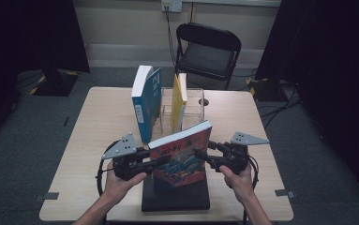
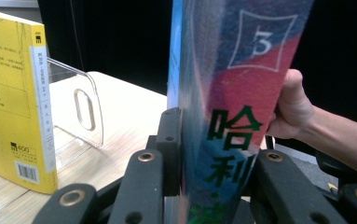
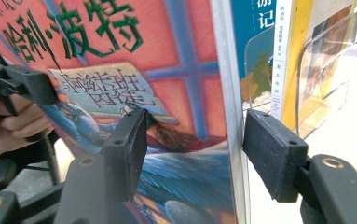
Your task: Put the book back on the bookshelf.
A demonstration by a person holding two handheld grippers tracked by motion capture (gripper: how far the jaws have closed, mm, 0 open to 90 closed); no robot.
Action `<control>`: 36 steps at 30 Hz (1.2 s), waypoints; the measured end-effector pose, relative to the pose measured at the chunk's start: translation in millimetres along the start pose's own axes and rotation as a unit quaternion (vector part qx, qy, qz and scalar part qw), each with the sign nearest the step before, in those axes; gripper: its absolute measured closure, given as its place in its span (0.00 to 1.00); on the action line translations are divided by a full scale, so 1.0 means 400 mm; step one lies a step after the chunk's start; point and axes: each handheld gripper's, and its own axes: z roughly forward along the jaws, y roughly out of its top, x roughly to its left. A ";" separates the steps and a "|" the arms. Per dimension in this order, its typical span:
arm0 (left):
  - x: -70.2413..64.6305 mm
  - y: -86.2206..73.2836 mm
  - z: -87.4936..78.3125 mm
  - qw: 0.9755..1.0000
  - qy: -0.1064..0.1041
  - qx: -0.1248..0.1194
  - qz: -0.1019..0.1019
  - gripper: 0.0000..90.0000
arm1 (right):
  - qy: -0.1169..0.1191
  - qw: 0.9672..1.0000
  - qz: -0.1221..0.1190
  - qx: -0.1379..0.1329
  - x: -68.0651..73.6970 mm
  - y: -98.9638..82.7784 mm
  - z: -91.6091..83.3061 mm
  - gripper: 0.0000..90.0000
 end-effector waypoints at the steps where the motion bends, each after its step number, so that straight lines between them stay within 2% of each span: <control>1: 0.001 0.000 0.002 1.000 -0.003 -0.002 -0.005 0.79 | -0.006 1.000 -0.006 0.000 0.003 0.000 0.002 0.47; 3: 0.002 0.001 0.006 1.000 -0.004 -0.001 -0.008 0.78 | -0.011 1.000 -0.015 0.003 0.006 0.001 0.002 0.48; 6: -0.001 0.007 0.017 1.000 0.003 0.005 -0.003 0.78 | -0.005 1.000 -0.014 0.003 0.004 0.001 -0.005 0.52; 15: 0.012 0.004 0.038 1.000 0.004 -0.006 0.003 0.80 | -0.009 1.000 -0.015 0.004 0.009 0.000 -0.009 0.55; 18: 0.006 -0.003 0.064 1.000 0.015 0.006 0.009 0.79 | -0.006 1.000 -0.017 0.003 0.011 0.000 -0.005 0.56; 19: 0.004 -0.008 0.072 1.000 0.012 0.001 0.012 0.79 | -0.007 1.000 -0.018 0.004 0.012 0.001 -0.005 0.55; 23: 0.008 -0.011 0.072 1.000 0.014 -0.003 0.005 0.80 | -0.005 1.000 -0.018 0.007 0.010 0.000 -0.010 0.58; 27: 0.002 -0.019 0.080 0.999 0.035 -0.012 0.008 0.79 | -0.011 1.000 -0.021 0.007 0.012 0.000 -0.006 0.59; 31: 0.003 -0.019 0.079 0.999 0.042 -0.002 0.014 0.75 | -0.010 1.000 -0.021 0.007 0.012 0.000 -0.005 0.59; 34: 0.000 -0.020 0.080 0.999 0.035 -0.004 0.018 0.69 | -0.011 1.000 -0.020 0.007 0.011 -0.002 -0.004 0.59; 35: -0.001 -0.020 0.081 0.999 0.041 -0.005 0.018 0.70 | -0.011 1.000 -0.020 0.008 0.010 -0.002 -0.004 0.59; 36: -0.002 -0.019 0.080 0.999 0.051 -0.002 0.017 0.76 | -0.011 1.000 -0.019 0.008 0.010 -0.002 -0.004 0.59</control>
